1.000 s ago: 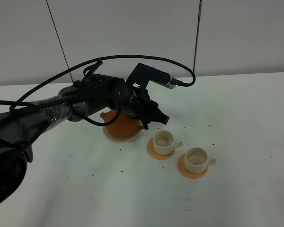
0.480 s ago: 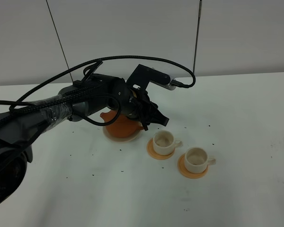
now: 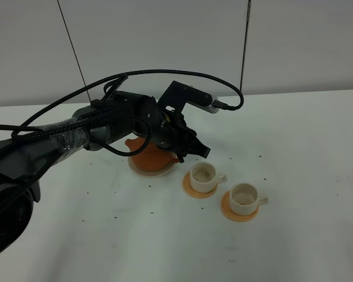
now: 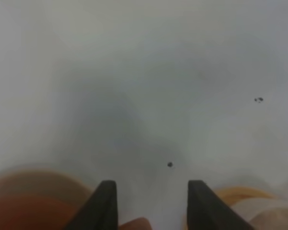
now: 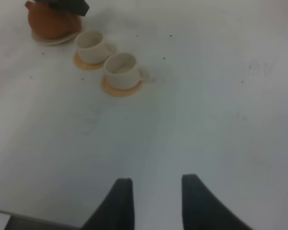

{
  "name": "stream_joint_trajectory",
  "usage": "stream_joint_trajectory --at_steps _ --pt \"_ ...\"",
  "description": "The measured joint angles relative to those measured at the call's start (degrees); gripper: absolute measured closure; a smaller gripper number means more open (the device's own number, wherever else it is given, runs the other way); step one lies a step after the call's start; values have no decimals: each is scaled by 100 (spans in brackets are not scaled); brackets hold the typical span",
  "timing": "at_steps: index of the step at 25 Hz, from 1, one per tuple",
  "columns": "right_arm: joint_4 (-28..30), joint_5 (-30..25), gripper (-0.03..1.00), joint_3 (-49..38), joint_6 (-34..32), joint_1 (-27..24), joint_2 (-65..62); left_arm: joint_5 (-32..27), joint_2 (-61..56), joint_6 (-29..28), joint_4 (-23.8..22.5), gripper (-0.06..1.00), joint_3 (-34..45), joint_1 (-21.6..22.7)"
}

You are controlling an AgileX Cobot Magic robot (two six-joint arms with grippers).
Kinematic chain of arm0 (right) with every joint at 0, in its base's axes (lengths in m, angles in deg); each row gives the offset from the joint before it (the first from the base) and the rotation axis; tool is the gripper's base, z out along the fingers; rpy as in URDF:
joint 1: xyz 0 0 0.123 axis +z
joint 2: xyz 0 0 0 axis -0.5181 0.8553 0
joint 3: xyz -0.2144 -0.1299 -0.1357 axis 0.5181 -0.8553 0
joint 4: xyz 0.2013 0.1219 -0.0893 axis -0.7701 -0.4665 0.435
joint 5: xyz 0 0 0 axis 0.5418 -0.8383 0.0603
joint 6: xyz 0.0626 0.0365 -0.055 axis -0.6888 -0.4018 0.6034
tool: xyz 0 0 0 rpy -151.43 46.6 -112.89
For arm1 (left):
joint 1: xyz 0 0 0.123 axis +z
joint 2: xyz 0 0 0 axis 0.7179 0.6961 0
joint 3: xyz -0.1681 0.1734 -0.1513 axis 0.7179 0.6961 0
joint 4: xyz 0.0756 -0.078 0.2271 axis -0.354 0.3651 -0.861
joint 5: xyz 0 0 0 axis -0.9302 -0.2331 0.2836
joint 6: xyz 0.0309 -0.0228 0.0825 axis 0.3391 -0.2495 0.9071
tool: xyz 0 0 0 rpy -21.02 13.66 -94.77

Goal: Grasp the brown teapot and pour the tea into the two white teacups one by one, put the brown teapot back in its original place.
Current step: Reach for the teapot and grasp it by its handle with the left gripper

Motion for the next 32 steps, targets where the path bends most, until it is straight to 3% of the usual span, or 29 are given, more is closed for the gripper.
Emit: stream_joint_trajectory --at_steps 23,32 --pt "0 0 72 0 0 0 0 -699 -369 0 4 54 0 -2" --pt "0 0 72 0 0 0 0 -443 -272 667 1081 54 0 -40"
